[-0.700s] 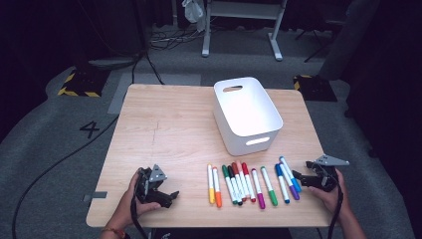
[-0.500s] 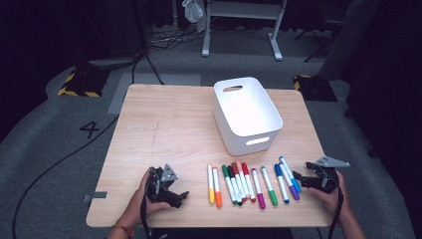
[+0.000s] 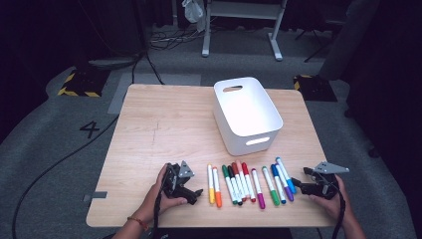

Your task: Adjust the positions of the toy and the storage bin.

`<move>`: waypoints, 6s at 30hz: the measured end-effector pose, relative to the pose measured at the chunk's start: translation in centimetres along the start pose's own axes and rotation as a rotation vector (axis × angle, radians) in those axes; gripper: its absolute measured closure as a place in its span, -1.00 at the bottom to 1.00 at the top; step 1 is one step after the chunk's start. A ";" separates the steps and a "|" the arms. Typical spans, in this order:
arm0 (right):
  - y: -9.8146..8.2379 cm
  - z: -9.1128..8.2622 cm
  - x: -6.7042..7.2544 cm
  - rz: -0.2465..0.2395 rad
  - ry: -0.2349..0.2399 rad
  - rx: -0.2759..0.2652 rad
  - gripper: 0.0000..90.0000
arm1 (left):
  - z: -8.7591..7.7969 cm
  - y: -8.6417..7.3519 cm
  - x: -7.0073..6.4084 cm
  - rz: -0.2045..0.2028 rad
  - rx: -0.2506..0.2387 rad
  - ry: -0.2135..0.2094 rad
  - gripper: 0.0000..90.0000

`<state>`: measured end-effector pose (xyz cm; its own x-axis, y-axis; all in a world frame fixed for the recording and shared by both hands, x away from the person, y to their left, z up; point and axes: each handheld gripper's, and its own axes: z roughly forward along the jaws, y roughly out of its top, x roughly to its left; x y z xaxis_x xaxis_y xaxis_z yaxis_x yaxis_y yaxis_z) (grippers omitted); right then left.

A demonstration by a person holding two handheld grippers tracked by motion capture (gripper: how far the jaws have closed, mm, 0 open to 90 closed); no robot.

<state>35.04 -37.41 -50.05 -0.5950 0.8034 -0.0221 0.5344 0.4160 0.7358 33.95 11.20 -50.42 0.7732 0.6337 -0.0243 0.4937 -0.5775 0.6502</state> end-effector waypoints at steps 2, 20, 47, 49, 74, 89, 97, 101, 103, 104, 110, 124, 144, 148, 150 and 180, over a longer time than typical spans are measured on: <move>0.0 0.1 0.2 -0.006 0.013 0.001 -0.40 | 0.7 0.9 -0.5 0.023 0.004 -0.016 -1.00; 1.1 1.0 3.0 -0.082 0.070 0.009 -0.44 | 1.9 2.2 -2.0 0.065 0.005 -0.052 -0.99; 3.3 3.3 5.8 -0.143 0.121 0.004 -0.44 | 1.5 1.8 0.2 0.076 0.007 -0.062 -0.99; 3.5 3.6 6.0 -0.141 0.128 0.000 -0.44 | 1.3 1.7 0.4 0.075 0.005 -0.060 -0.99; 5.5 5.7 8.0 -0.180 0.171 0.006 -0.45 | -0.9 -1.0 2.2 0.030 -0.001 -0.024 -0.99; 5.8 4.5 5.3 -0.110 0.148 -0.037 -0.26 | -3.3 -3.8 4.1 -0.031 -0.002 0.030 -0.99; 5.6 5.5 6.3 -0.142 0.173 -0.011 -0.29 | -3.3 -3.7 4.0 -0.038 -0.004 0.037 -0.99; 5.7 5.8 6.7 -0.159 0.175 -0.010 -0.30 | -3.3 -3.7 4.1 -0.040 0.001 0.036 -0.99; 5.7 5.9 6.6 -0.148 0.183 -0.008 -0.30 | -3.2 -3.6 4.1 -0.044 -0.003 0.040 -0.99; 5.7 6.0 6.5 -0.143 0.180 -0.001 -0.31 | -3.1 -3.5 4.2 -0.043 0.000 0.042 -0.99; 5.8 5.8 6.6 -0.139 0.189 -0.020 -0.25 | -3.3 -3.0 4.7 -0.089 -0.034 0.041 -0.60; 6.3 6.2 7.7 -0.201 0.217 0.001 -0.23 | -1.7 -1.0 4.6 -0.028 -0.019 0.006 -0.48; 6.4 6.5 7.1 -0.197 0.207 -0.008 -0.25 | -2.0 1.9 4.6 0.002 -0.076 0.034 -0.55; 6.4 6.5 7.0 -0.191 0.206 -0.010 -0.25 | -2.8 4.2 5.4 0.026 -0.120 0.040 -0.55; 6.4 6.5 7.0 -0.194 0.208 -0.008 -0.25 | -3.1 5.4 5.7 0.044 -0.144 0.041 -0.54; 6.0 6.5 6.9 -0.179 0.223 -0.022 -0.24 | 1.0 21.3 -0.3 0.399 -0.135 -0.186 -0.07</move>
<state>38.08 -26.62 -50.24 -0.7972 0.6037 -0.0051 0.3977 0.5314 0.7480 44.61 -1.83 -37.33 0.9567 0.2650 0.1205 0.0958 -0.6774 0.7294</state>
